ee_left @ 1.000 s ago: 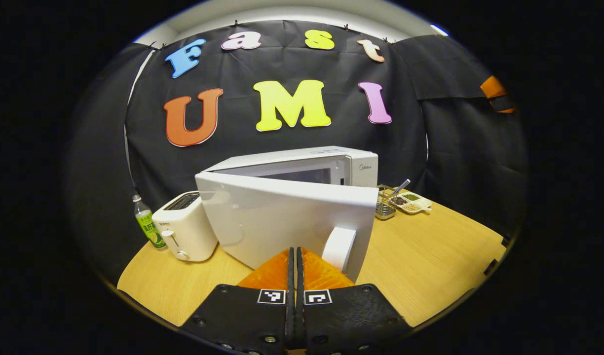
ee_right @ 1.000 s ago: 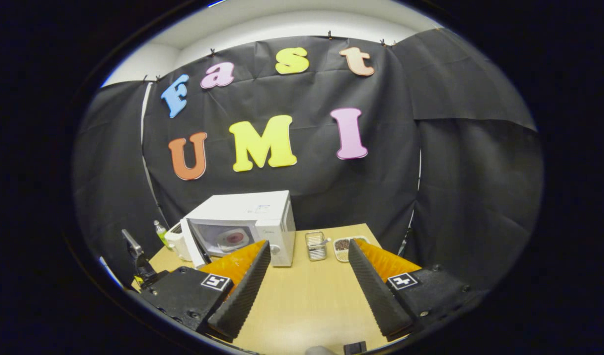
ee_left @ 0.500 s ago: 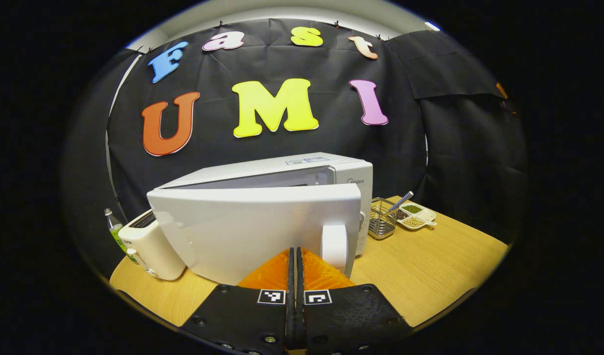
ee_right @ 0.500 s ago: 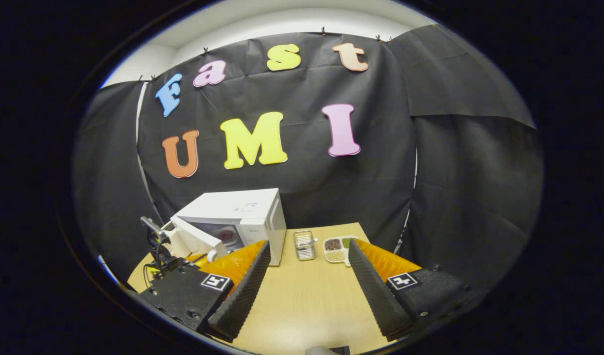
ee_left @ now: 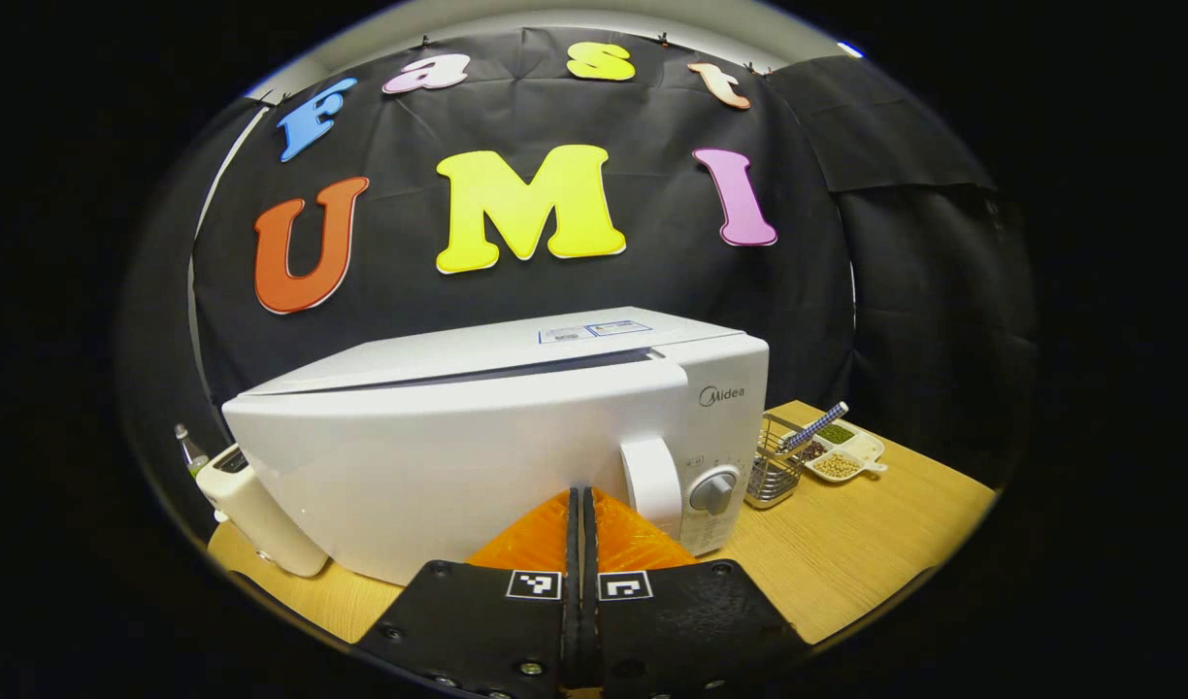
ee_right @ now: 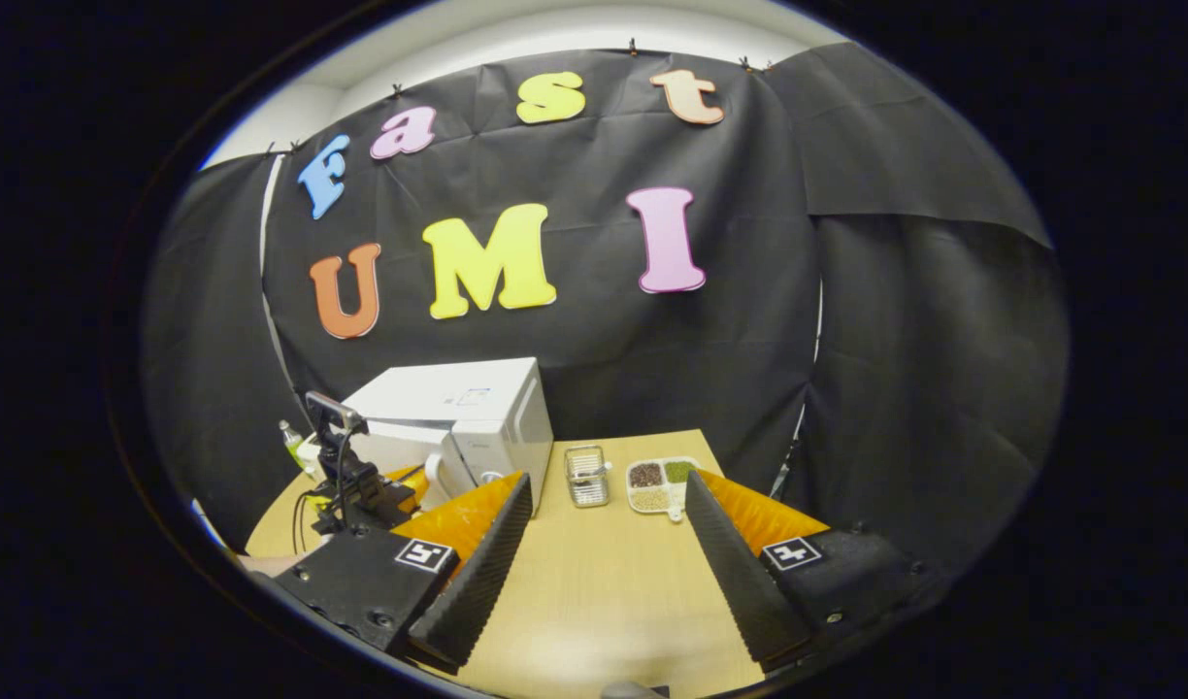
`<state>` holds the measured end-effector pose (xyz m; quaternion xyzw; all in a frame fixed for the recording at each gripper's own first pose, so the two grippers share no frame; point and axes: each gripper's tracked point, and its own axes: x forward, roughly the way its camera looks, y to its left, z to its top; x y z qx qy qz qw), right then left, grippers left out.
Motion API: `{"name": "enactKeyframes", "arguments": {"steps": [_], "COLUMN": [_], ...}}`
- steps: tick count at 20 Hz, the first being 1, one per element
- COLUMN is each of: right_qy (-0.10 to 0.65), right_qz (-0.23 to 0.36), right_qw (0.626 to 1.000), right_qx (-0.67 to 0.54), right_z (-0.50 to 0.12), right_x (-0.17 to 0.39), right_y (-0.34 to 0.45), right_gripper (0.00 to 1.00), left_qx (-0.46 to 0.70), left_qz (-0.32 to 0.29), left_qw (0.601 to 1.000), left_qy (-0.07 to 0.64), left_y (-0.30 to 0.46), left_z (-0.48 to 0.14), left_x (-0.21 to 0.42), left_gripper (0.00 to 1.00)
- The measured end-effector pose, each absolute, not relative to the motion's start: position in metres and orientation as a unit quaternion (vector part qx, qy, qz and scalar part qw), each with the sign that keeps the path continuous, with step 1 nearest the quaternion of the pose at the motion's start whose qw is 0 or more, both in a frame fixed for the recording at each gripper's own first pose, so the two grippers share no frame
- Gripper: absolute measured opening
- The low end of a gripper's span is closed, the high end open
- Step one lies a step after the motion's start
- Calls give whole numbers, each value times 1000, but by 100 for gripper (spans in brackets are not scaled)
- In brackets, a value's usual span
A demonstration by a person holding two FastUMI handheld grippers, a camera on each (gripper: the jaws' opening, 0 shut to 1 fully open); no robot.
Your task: Open the microwave oven with the left hand, put the food in, and close the microwave oven.
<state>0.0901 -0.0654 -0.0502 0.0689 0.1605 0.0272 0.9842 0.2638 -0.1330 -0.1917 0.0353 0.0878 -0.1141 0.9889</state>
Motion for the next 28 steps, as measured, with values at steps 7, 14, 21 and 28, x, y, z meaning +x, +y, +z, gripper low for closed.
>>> {"name": "enactKeyframes", "arguments": {"steps": [7,14,21,28], "right_qy": [172,178,176,172], "right_qz": [30,34,40,30], "right_qw": [982,980,980,981], "right_qx": [75,79,80,84], "right_z": [-61,-65,-62,-58], "right_x": [104,112,108,94], "right_y": [-71,-70,-60,-57], "right_gripper": [100,100,92,100], "left_qx": [32,34,30,48], "left_qz": [-106,-104,-98,-94], "left_qw": [989,990,989,986], "left_qy": [93,88,108,131], "left_y": [-133,-133,-134,-125], "left_z": [-195,-195,-199,-220], "left_x": [271,274,283,253], "left_gripper": [0,0,0,20]}}
